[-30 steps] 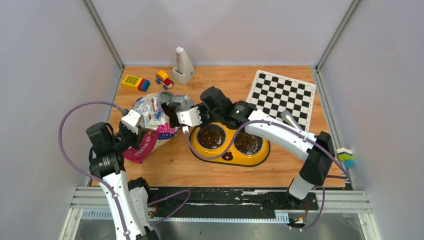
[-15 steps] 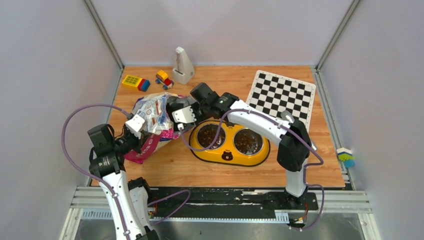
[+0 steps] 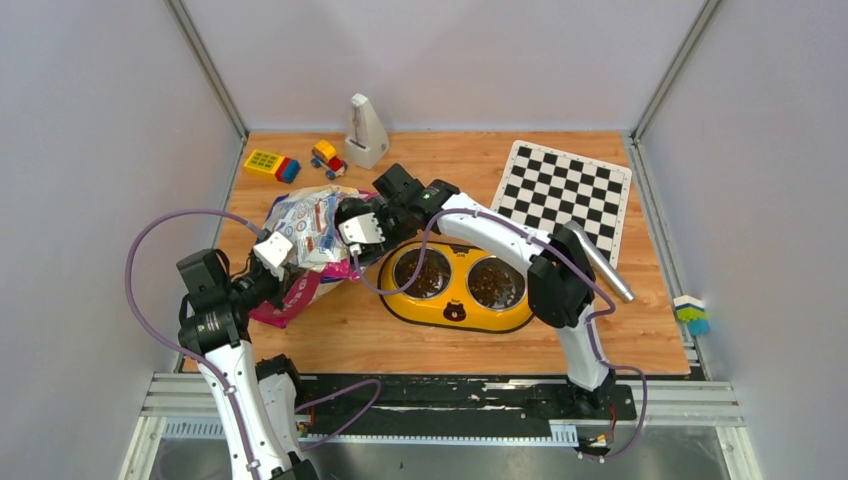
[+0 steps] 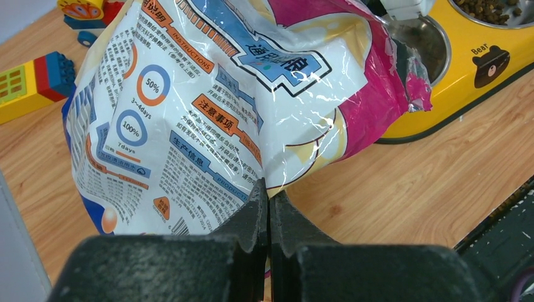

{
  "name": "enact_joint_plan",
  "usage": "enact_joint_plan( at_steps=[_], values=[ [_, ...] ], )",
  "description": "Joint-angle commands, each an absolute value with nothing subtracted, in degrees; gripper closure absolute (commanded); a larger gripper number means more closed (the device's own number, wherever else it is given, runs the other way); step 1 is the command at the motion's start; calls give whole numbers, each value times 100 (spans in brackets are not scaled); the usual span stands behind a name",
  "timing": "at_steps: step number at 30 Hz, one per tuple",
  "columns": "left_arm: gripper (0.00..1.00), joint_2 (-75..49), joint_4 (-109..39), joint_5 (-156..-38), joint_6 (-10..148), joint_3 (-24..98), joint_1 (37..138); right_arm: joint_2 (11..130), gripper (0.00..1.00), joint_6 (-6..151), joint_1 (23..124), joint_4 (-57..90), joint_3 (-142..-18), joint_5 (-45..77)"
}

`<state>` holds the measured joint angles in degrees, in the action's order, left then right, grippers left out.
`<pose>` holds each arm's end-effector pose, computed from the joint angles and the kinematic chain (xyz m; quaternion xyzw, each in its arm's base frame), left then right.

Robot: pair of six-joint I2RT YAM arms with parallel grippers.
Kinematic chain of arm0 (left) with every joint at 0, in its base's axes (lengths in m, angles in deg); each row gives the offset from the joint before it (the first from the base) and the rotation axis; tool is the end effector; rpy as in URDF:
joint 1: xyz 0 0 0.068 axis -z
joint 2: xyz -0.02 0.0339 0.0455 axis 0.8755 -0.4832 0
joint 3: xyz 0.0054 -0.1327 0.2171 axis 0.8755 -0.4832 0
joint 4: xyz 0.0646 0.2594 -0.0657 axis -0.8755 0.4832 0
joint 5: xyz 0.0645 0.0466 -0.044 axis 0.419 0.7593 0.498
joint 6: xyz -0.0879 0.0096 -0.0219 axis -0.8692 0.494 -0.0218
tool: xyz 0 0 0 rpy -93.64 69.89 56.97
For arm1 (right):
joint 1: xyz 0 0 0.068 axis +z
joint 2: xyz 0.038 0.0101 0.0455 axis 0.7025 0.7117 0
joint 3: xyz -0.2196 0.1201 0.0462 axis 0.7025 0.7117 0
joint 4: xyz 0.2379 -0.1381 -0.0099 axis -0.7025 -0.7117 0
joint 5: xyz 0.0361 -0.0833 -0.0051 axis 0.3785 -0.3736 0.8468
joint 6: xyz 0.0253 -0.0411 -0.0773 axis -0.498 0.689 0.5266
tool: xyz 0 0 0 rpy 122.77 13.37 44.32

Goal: Serve the pet food
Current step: Collect the pet food from the pet food bag.

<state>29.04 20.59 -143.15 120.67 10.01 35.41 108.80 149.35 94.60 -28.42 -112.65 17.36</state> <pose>0.1622 0.0041 0.2793 0.2904 0.7799 -0.1520 0.5332 0.3066 0.3855 0.2052 -0.8388 0.4569 0.0265 0.2947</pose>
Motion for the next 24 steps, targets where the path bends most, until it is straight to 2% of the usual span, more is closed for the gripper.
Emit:
enact_joint_plan(
  at_steps=[1, 7, 13, 15, 16, 17, 18, 20, 24],
  values=[
    [100, 2965, 1545, -14728, 12002, 1227, 3518, 10986, 100, 14814, 9417, -2928, -11187, 1959],
    [100, 2990, 1555, -14710, 11990, 1235, 3516, 11404, 100, 14628, 9481, -2958, -11327, 1892],
    [100, 2951, 1472, -14663, 11845, 1294, 3518, 11285, 100, 14488, 9739, -2962, -11230, 2105],
    [80, 2916, 1340, -14539, 11626, 1387, 3514, 11243, 100, 14363, 9775, -2917, -11267, 2166],
    [52, 2899, 1254, -14484, 11554, 1495, 3515, 11233, 100, 14306, 9782, -2875, -11292, 2176],
    [39, 2853, 1199, -14413, 11362, 1572, 3516, 11218, 100, 14262, 9782, -2841, -11319, 2174],
    [14, 2827, 1096, -14403, 11256, 1756, 3518, 11204, 100, 14228, 9785, -2783, -11338, 2152],
    [2, 2673, 996, -14568, 10815, 2126, 3518, 11193, 100, 14170, 9783, -2679, -11337, 2070],
    [0, 2079, 571, -15110, 9706, 2852, 3525, 11185, 100, 14110, 9776, -2583, -11306, 1957]
  ],
)
